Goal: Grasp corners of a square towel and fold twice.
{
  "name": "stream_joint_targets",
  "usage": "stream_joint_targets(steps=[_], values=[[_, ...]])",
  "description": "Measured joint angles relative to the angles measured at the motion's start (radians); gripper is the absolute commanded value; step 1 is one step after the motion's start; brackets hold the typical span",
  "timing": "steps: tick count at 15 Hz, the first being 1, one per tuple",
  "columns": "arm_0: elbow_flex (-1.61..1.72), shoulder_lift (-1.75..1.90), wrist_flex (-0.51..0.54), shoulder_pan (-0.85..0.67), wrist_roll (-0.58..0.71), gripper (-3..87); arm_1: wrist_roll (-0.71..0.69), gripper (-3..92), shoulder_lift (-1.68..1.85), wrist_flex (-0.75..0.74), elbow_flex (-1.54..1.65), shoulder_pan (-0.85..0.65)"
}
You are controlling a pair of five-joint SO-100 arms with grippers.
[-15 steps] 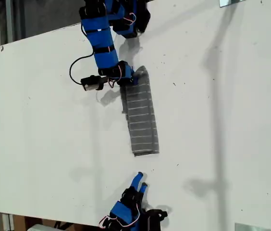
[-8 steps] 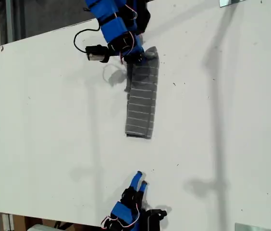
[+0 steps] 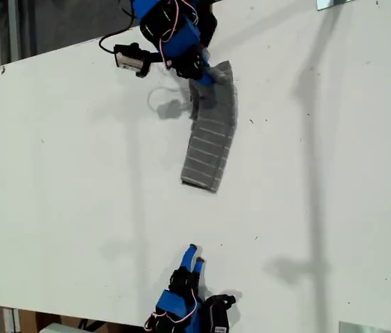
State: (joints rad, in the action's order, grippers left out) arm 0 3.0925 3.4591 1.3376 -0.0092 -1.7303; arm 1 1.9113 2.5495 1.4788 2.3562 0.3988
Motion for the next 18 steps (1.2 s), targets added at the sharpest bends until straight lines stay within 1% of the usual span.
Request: stream_joint_targets(steps=[3, 5, 8, 10, 11, 14, 18], values=[[0.000, 0.000, 0.009, -0.164, 0.133, 22.9, -0.236, -0.1, 0.035, -0.120, -0.035, -0.144], [0.000, 0.000, 0.006, -0.293, 0.241, 22.2, -0.383, -0.1, -0.023, -0.193, -0.112, -0.239], [0.005, 0.002, -0.008, -0.508, 0.422, 20.5, -0.534, -0.1, -0.249, -0.261, -0.299, -0.311], [0.008, 0.002, -0.014, -0.621, 0.480, 19.8, -0.603, -0.1, -0.483, -0.259, -0.479, -0.330], [0.008, 0.002, -0.015, -0.643, 0.486, 19.3, -0.627, -0.1, -0.606, -0.250, -0.572, -0.347], [0.011, 0.002, -0.015, -0.641, 0.489, 18.6, -0.693, -0.1, -0.894, -0.225, -0.801, -0.387], [0.012, 0.002, -0.015, -0.641, 0.479, 17.5, -0.739, -0.1, -1.114, -0.222, -0.968, -0.408]])
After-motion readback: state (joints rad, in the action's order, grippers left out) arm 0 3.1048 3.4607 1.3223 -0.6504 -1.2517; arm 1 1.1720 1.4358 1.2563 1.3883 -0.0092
